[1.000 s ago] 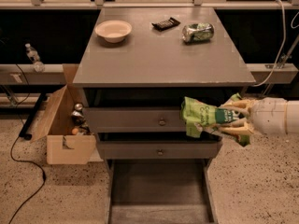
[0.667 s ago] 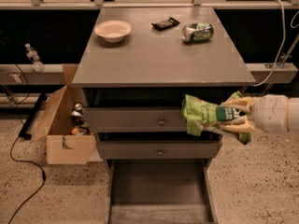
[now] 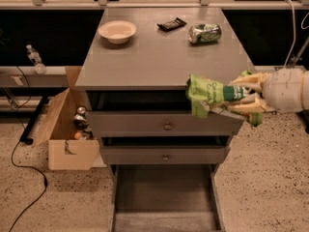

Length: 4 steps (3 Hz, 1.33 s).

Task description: Pick green rice chip bag from bottom drawer and place on counter

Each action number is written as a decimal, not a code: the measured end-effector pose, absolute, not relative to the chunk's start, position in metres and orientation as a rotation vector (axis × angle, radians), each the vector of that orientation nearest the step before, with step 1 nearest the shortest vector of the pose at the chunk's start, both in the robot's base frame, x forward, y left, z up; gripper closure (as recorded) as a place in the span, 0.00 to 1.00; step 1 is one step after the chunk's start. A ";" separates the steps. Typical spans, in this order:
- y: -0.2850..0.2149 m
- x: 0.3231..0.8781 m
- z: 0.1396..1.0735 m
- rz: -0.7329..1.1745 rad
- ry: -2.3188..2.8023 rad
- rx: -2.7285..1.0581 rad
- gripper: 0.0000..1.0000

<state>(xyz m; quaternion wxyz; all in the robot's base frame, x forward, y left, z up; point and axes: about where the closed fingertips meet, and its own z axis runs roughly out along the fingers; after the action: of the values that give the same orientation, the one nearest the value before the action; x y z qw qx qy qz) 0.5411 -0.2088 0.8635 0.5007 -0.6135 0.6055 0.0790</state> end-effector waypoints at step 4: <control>-0.166 0.674 0.925 0.234 1.499 -1.284 1.00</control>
Offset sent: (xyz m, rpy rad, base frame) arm 0.1007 0.0087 0.0754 0.1228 -0.0394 -0.1747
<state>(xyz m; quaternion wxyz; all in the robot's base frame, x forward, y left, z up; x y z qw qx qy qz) 0.6742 -0.1664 0.9249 0.5456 -0.5413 0.6322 0.0986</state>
